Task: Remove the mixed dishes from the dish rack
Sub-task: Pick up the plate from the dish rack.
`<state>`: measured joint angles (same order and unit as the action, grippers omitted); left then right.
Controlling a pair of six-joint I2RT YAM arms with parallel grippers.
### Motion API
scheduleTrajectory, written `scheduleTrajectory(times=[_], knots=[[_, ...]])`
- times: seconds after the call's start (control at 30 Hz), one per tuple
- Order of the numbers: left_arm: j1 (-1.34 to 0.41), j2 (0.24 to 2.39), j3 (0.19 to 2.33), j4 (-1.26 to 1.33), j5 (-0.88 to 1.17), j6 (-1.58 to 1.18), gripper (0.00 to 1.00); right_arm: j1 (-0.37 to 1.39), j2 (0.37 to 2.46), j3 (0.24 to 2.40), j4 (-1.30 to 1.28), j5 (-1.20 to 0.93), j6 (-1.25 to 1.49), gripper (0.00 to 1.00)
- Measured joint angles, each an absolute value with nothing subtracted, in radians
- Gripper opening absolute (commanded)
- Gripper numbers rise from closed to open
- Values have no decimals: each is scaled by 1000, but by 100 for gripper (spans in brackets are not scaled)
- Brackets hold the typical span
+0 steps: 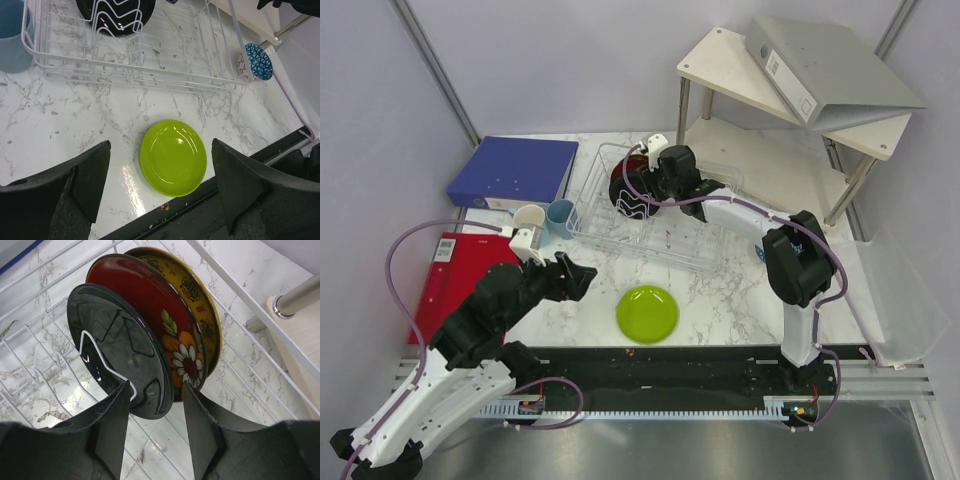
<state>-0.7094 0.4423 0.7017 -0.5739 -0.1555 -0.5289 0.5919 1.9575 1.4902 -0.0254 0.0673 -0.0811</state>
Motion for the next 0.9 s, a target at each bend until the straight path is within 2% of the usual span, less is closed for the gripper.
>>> scheduleTrajectory(times=[0.23,0.47,0.7,0.9], knots=[[-709,484,701,-570,-155,-529,88,587,2024,1505,-22,60,-99,48],[-709,487,698,-566,-155,-529,88,585,2042,1526,-15,76,-107,28],[-709,498,693,-559,-155,-529,88,580,2041,1523,-14,110,-126,19],[-709,504,692,-549,-152,-529,88,583,2027,1505,-6,117,-134,4]])
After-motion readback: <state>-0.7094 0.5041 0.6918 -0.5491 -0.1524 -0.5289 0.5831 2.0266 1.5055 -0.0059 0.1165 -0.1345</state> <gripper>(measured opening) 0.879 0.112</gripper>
